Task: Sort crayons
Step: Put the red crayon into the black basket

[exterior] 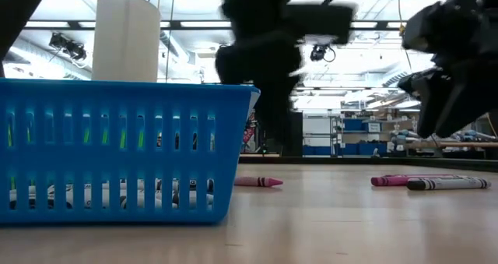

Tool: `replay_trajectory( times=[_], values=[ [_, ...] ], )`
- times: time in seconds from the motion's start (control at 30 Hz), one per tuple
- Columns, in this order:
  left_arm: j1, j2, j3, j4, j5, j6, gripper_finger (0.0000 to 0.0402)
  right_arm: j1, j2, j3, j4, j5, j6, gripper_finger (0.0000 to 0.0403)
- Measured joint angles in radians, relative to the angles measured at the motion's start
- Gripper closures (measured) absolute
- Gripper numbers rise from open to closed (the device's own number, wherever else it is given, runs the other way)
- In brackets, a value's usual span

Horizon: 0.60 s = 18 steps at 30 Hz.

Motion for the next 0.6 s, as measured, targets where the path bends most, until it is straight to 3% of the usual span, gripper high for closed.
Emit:
replay_trajectory(
  times=[0.43,0.53,0.6],
  values=[
    [0.006,-0.318,-0.399,0.338,0.001,-0.086,0.0208,-0.124,0.197,0.058,0.063,-0.110,-0.054,0.0271],
    [0.016,-0.344,-0.422,0.413,-0.001,-0.124,0.0208,-0.137,0.207,0.060,0.050,-0.117,-0.071,0.0271],
    [0.018,-0.356,-0.426,0.380,-0.006,-0.141,0.0208,-0.147,0.225,0.066,0.051,-0.132,-0.072,0.0271]
  ],
)
